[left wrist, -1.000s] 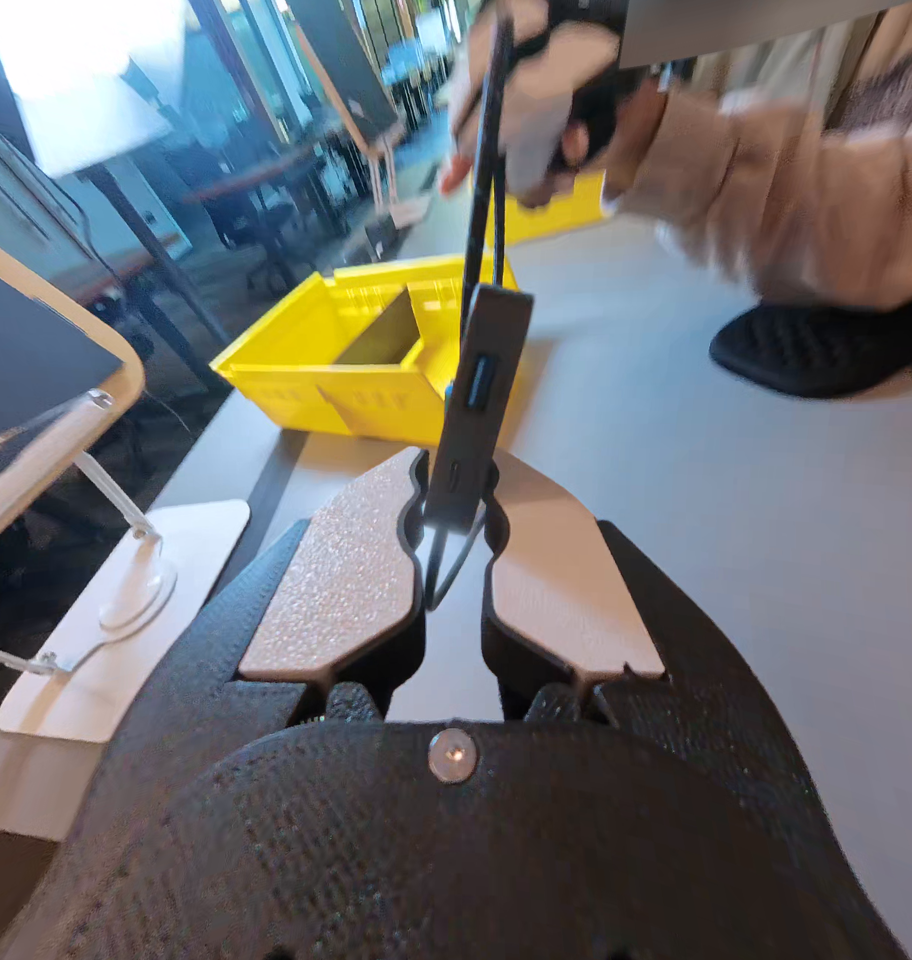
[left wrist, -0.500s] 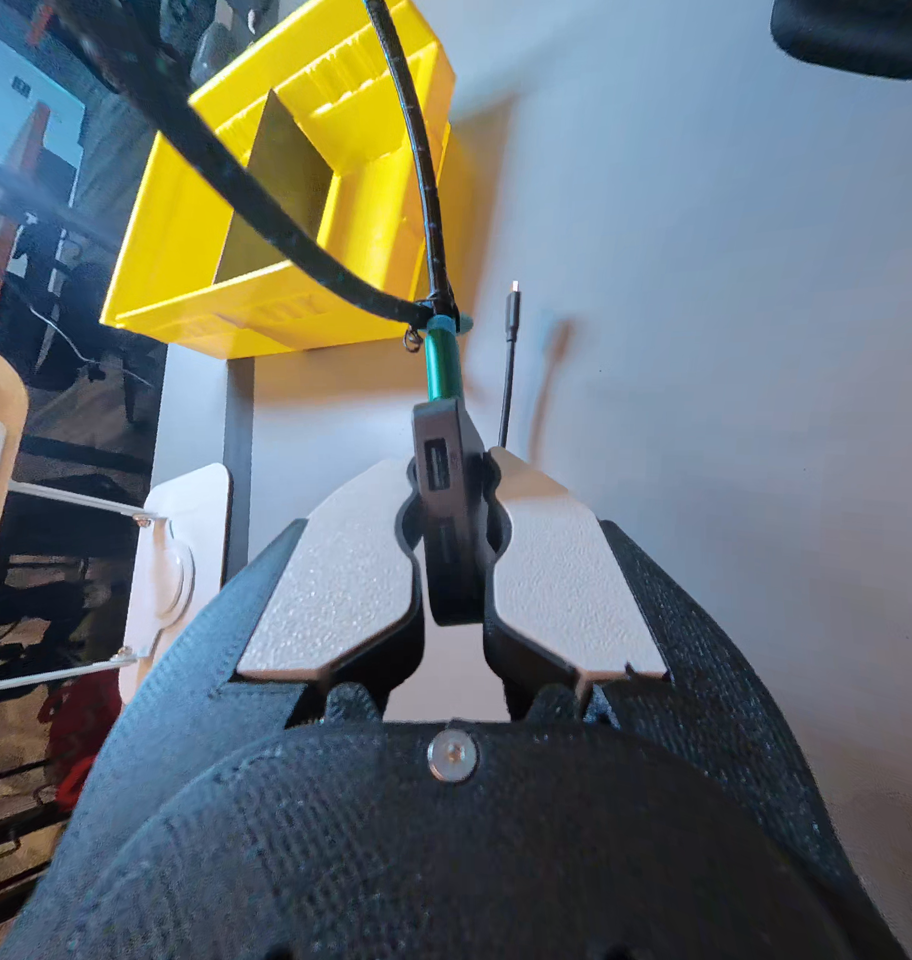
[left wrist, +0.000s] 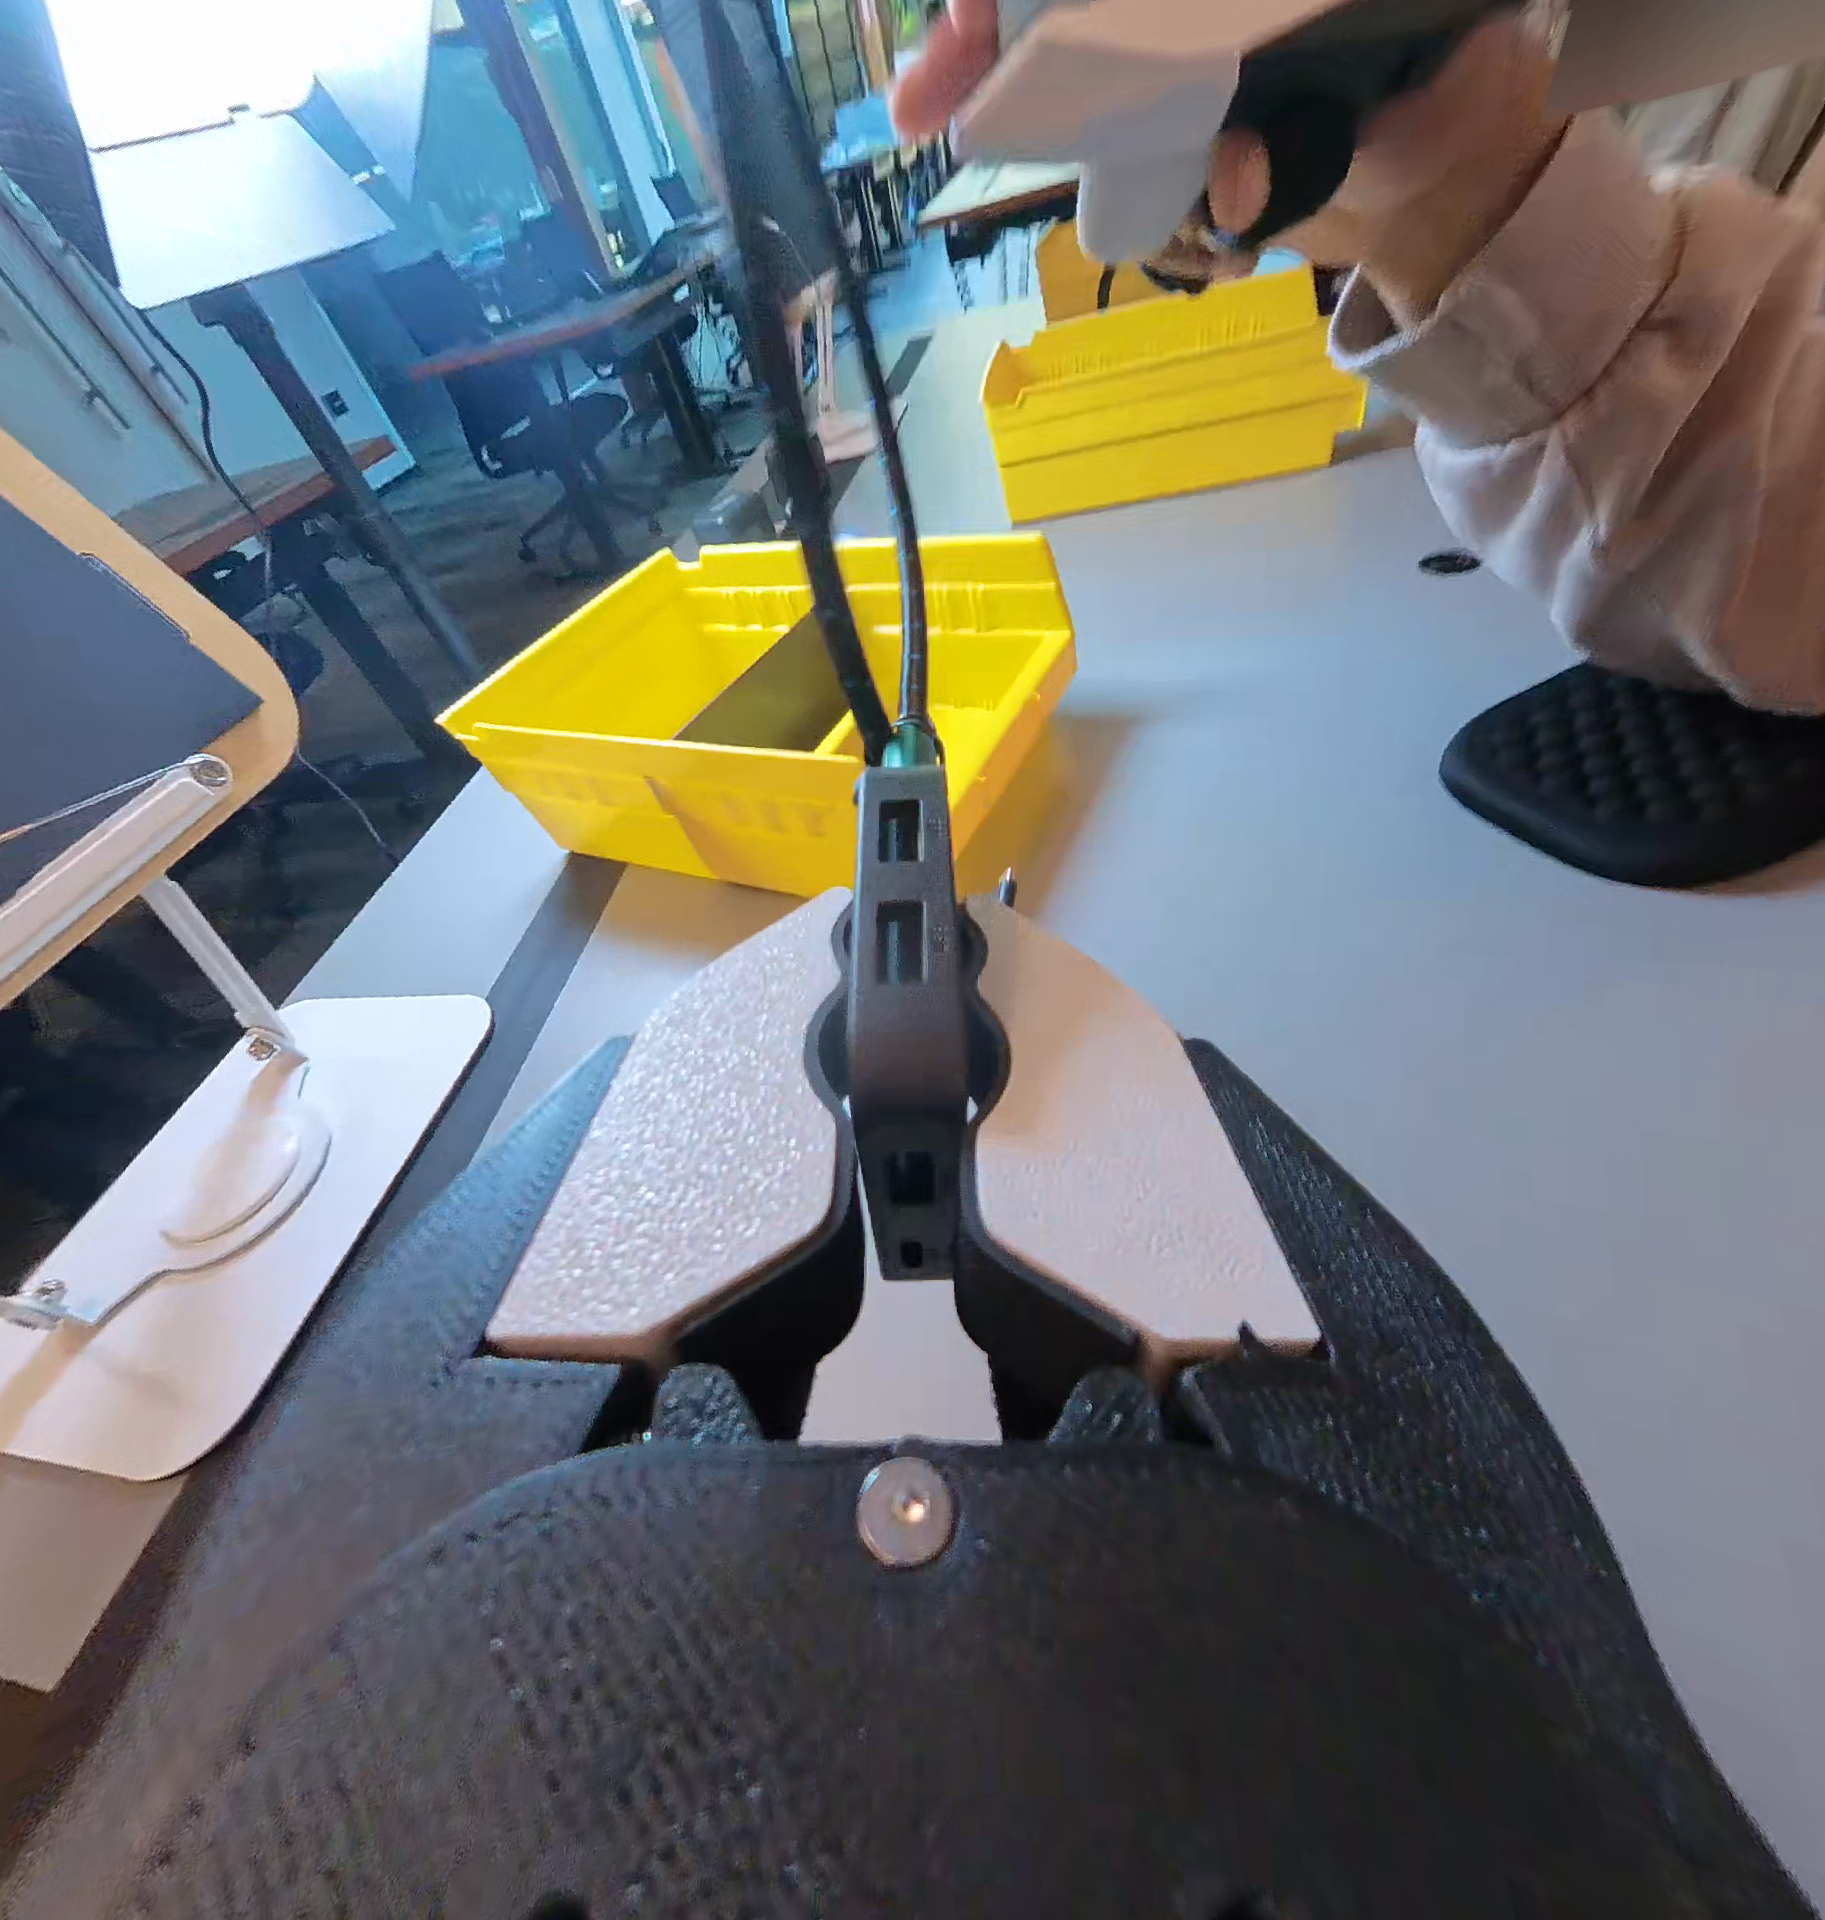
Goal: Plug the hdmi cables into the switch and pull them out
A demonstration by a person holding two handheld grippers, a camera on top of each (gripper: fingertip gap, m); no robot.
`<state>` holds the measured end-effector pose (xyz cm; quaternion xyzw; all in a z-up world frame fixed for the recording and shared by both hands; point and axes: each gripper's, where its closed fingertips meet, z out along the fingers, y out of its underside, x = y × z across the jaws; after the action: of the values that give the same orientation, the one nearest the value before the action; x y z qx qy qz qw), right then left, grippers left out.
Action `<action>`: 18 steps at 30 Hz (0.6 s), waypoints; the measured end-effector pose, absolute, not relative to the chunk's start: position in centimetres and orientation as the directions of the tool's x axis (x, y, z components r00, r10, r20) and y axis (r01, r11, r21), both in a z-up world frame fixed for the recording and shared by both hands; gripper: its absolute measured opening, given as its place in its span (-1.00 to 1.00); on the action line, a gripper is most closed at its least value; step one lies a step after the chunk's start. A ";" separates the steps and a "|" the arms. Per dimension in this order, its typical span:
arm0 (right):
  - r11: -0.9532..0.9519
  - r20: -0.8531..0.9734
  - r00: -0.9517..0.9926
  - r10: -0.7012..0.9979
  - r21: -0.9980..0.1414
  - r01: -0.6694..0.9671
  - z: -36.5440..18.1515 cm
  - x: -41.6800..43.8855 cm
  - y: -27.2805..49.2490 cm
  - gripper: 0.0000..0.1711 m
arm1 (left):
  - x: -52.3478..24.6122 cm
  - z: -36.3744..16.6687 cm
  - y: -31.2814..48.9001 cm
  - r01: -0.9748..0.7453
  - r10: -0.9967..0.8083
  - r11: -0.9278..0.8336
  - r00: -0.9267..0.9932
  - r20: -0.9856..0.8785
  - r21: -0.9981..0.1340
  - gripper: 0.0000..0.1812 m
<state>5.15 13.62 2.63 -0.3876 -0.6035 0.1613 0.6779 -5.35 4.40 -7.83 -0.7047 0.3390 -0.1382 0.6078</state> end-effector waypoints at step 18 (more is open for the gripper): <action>0.850 0.929 -0.042 0.368 -0.318 0.420 -8.8 -3.2 10.5 -0.69 | -3.5 -8.7 7.3 -0.094 -0.487 -0.281 0.871 0.058 -0.955 -0.84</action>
<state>-3.18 10.50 -8.84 -0.2731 -0.7216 -0.0202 0.6358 -3.50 7.28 -8.70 -0.7816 0.1859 -0.1727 0.5699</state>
